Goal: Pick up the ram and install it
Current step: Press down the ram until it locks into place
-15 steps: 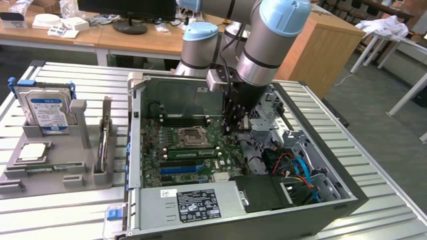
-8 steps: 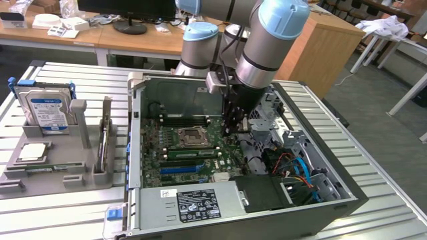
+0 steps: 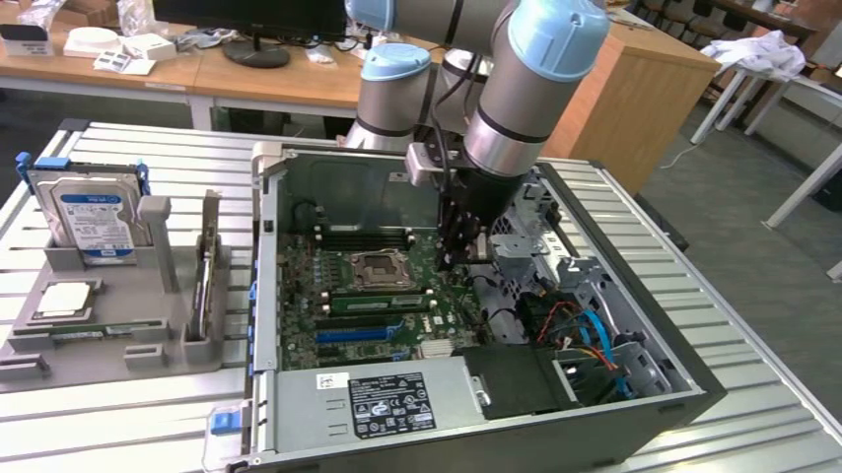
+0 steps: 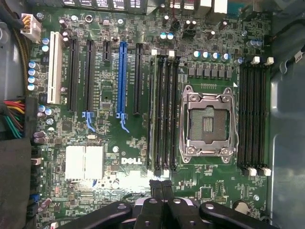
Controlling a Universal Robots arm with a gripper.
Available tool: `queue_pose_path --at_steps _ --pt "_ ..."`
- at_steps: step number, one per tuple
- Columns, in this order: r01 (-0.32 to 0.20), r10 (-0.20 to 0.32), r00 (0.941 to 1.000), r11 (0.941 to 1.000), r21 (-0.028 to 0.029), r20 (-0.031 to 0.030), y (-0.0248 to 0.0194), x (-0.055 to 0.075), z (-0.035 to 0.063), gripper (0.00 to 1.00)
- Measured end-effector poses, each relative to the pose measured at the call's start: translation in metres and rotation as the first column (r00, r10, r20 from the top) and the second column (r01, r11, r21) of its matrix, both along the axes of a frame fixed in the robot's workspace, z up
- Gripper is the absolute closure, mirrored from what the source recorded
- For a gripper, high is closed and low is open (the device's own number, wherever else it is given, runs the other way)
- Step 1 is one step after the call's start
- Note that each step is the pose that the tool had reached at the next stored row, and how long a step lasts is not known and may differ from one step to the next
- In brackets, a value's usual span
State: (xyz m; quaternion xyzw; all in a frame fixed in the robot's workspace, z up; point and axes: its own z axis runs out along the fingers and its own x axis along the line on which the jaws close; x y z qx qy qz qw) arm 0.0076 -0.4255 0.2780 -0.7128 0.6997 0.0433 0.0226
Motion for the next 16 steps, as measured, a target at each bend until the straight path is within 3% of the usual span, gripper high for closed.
queue_pose_path --at_steps 9,16 --pt "0.0 0.0 1.0 1.0 0.0 0.0 0.0 -0.0014 -0.0001 0.89" --pt "0.0 0.0 1.0 1.0 0.0 0.0 0.0 -0.0015 -0.0055 0.89"
